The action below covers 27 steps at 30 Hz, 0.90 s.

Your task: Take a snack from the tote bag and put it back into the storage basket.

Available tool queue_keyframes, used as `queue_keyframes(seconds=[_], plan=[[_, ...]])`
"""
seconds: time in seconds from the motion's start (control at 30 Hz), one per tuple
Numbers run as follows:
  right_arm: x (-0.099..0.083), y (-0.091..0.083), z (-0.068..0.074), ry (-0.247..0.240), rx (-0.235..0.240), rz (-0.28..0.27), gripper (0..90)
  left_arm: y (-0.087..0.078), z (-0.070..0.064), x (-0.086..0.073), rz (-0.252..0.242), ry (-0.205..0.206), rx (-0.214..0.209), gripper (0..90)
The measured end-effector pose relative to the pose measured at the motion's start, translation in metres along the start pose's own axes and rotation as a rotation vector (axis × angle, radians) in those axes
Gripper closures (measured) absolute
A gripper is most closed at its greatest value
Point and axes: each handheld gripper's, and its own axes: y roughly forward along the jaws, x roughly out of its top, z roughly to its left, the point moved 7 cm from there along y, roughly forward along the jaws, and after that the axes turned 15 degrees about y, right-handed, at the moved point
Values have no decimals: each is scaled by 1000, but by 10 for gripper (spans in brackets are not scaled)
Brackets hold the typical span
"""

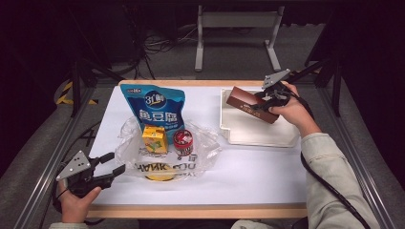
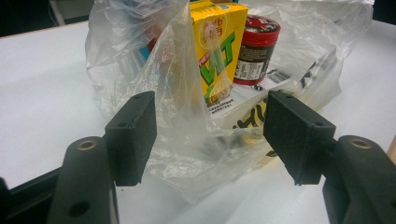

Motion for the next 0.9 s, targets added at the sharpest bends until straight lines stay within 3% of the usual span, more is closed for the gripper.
queue_keyframes(seconds=[0.17, 0.7, 0.9], plan=[[-4, 5, -3, -6, 0, 16, 430, -2, 0, -1, 1, 3, 15, 337], [-15, 19, -9, 2, -16, 77, 429, 1, 1, 0, 4, 5, 7, 334], [-15, 21, -9, 8, -16, 63, 428, 2, 1, 0, 7, 9, 3, 332]])
